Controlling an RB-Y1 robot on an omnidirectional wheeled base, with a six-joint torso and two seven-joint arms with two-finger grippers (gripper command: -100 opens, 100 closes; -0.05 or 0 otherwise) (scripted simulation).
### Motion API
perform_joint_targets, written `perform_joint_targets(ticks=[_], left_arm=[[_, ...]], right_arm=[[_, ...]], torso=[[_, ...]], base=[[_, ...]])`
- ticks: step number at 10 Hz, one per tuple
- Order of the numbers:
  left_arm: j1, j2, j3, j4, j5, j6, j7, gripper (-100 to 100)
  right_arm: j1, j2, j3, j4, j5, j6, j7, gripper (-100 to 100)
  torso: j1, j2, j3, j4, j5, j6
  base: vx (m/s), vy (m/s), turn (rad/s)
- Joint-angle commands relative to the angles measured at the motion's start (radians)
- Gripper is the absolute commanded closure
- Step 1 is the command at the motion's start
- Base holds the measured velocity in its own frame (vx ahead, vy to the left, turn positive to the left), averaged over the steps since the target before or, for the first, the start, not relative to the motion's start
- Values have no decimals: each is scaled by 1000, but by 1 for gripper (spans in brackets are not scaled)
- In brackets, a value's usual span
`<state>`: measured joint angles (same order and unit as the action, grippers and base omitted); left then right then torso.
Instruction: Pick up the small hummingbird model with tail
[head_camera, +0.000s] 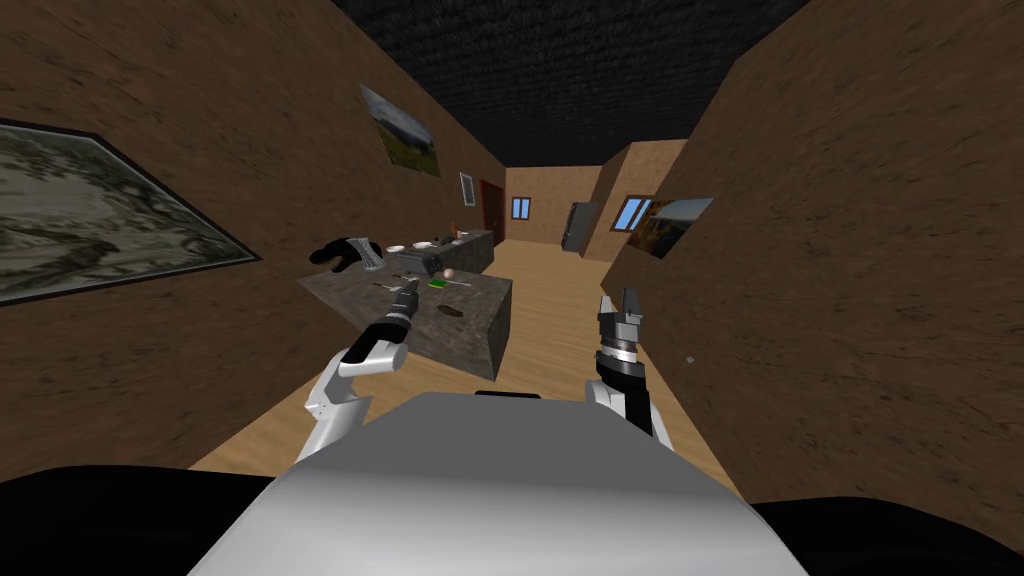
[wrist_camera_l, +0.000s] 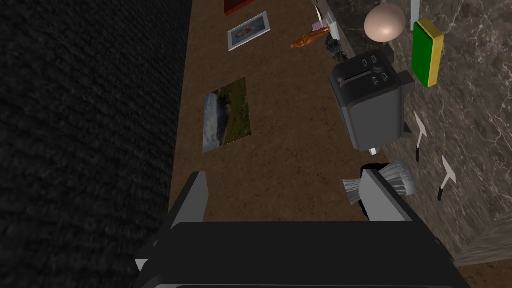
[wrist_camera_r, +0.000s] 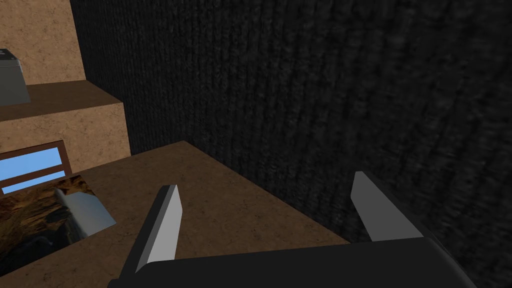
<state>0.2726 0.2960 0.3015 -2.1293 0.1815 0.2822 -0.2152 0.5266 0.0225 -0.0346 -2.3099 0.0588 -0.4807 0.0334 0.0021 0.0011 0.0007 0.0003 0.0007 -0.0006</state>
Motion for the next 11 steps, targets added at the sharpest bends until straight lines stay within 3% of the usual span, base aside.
perform_joint_targets(ticks=[1, 3, 4, 6, 7, 9, 10, 11], left_arm=[[-29, 24, 25, 22, 24, 50, -12, -100], [-29, 24, 25, 22, 24, 100, -12, -100], [-55, 47, 47, 47, 47, 130, -22, -100], [-55, 47, 47, 47, 47, 179, -22, -100], [-81, 70, 68, 73, 70, 212, -30, -100], [-81, 70, 68, 73, 70, 258, -30, -100], [-108, 93, 87, 100, 93, 292, -36, -100], [-108, 93, 87, 100, 93, 323, -36, -100]], right_arm=[[0, 0, 0, 0, 0, 0, 0, 0], [0, 0, 0, 0, 0, 0, 0, 0], [0, 0, 0, 0, 0, 0, 0, 0], [0, 0, 0, 0, 0, 0, 0, 0], [0, 0, 0, 0, 0, 0, 0, 0], [0, 0, 0, 0, 0, 0, 0, 0], [0, 0, 0, 0, 0, 0, 0, 0], [0, 0, 0, 0, 0, 0, 0, 0]], torso=[[0, 0, 0, 0, 0, 0], [0, 0, 0, 0, 0, 0], [-1, 0, 0, 0, 0, 0], [0, 0, 0, 0, 0, 0], [0, -1, 0, 0, 0, 0], [0, 0, 0, 0, 0, 0], [-1, -1, 0, 0, 0, 0], [0, -1, -1, 0, 0, 1]], base=[[-28, 24, -150], [-25, 24, -37], [-26, 29, -127], [-21, 26, -51], [-36, 28, -133], [-21, 23, -53], [-14, 22, -141], [-18, 28, -98]])
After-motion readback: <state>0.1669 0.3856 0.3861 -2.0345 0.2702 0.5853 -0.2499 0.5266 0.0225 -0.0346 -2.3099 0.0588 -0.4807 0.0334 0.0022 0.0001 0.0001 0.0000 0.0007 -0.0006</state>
